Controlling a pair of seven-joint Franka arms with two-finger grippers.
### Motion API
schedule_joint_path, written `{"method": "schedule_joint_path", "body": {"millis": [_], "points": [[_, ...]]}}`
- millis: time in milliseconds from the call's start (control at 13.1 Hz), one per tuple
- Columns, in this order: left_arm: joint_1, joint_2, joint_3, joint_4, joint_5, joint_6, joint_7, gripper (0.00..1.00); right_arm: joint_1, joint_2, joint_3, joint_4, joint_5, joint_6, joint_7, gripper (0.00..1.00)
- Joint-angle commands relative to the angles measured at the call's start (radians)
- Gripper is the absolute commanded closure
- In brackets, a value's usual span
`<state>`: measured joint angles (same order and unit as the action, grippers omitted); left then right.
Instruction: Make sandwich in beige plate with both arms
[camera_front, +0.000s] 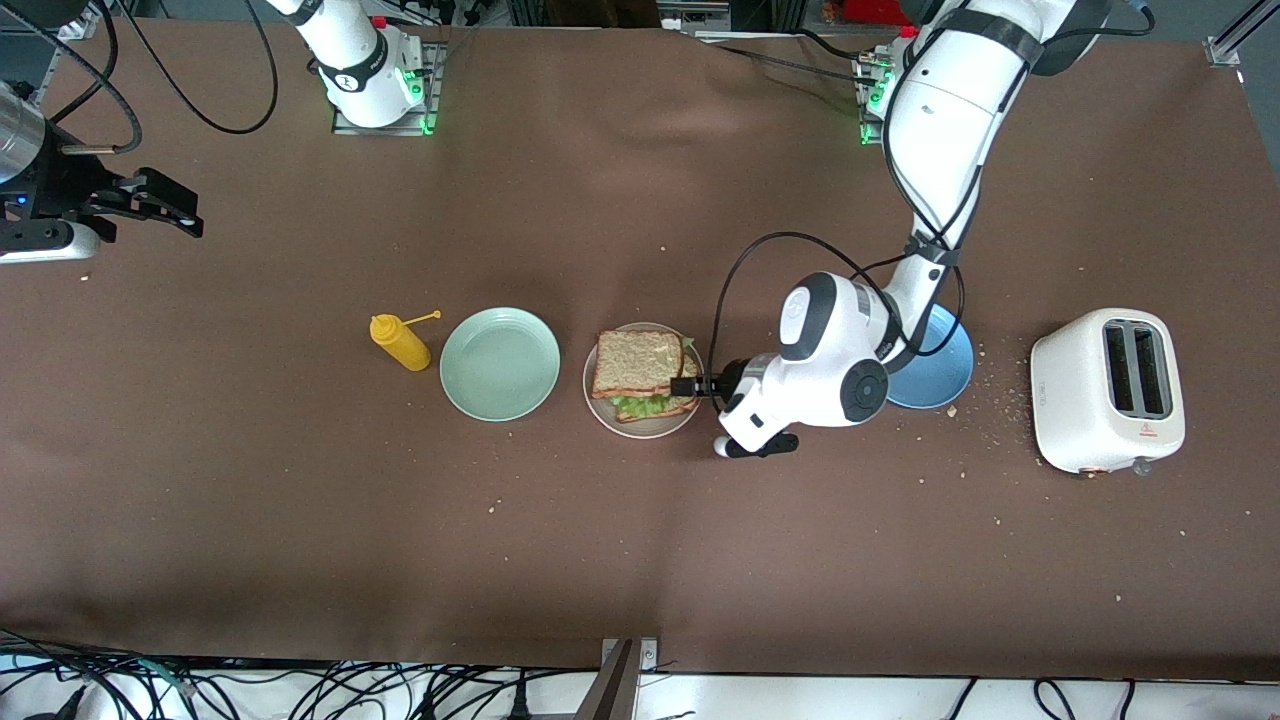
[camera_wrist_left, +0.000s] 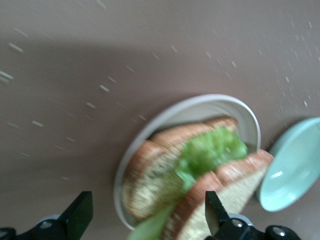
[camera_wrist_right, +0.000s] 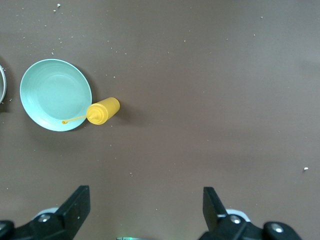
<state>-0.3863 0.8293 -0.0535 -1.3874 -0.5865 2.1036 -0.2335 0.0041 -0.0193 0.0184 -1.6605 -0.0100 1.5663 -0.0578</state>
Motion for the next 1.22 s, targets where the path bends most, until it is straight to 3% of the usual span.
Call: {"method": "schedule_joint_path", "body": {"millis": [0,380,609,989,1141], "points": [[0.038,-0.047,0.075,-0.009,0.083,-0.045,-0.017,0.00,-0.013,-0.007,0.014,0.002,-0.005,0.000,-0.008,0.00],[0.040,-0.082,0.326,0.002,0.229,-0.207,-0.012,0.00,-0.013,-0.007,0.014,0.002,-0.005,0.012,-0.007,0.00],[0.075,-0.091,0.415,0.004,0.246,-0.250,0.015,0.00,-0.013,-0.001,0.014,0.008,-0.007,0.012,-0.007,0.00],[0.171,-0.163,0.423,0.005,0.290,-0.390,0.233,0.00,-0.015,0.012,0.014,0.022,-0.005,0.012,-0.013,0.00],[0.304,-0.238,0.323,-0.005,0.344,-0.427,0.284,0.00,-0.013,0.015,0.014,0.028,-0.008,0.012,-0.014,0.00]]}}
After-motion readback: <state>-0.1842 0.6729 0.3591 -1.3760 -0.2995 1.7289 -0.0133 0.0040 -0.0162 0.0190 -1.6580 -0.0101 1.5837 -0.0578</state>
